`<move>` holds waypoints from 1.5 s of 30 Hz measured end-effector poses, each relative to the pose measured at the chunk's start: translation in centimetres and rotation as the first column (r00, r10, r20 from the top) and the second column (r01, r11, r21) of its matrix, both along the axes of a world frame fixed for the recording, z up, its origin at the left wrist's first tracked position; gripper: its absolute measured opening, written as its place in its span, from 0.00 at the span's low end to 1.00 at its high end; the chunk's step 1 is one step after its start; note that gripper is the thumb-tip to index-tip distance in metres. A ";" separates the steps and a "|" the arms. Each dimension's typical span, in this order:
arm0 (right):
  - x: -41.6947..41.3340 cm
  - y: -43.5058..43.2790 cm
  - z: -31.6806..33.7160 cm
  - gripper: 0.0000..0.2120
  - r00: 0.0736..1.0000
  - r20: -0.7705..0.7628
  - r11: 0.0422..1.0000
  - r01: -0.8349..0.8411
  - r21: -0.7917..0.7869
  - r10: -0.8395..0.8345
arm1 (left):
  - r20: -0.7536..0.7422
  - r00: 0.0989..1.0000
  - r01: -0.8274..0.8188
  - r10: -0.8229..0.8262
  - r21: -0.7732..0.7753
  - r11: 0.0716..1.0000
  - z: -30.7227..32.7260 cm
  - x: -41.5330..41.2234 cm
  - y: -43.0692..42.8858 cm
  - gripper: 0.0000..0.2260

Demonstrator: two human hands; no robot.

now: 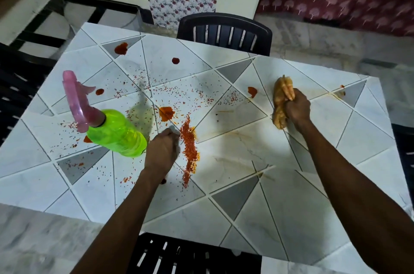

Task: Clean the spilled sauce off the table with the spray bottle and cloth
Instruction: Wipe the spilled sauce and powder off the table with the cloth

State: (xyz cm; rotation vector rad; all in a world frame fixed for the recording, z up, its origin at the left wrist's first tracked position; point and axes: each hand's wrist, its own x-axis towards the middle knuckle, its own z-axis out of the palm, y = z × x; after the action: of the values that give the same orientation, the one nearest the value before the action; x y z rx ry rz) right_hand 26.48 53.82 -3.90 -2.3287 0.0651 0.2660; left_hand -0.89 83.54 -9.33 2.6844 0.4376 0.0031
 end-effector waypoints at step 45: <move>14.0 3.2 -1.7 0.17 0.977 -0.026 0.971 -0.209 0.120 0.213 | -0.080 0.957 -0.262 0.278 0.164 0.951 2.6 14.4 -7.8 0.14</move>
State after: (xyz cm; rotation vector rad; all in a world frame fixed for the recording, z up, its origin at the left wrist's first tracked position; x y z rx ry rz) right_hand 40.45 57.06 -5.57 -2.2149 -0.1765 0.4099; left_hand 13.51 75.78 -6.71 2.7581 0.8679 -0.0216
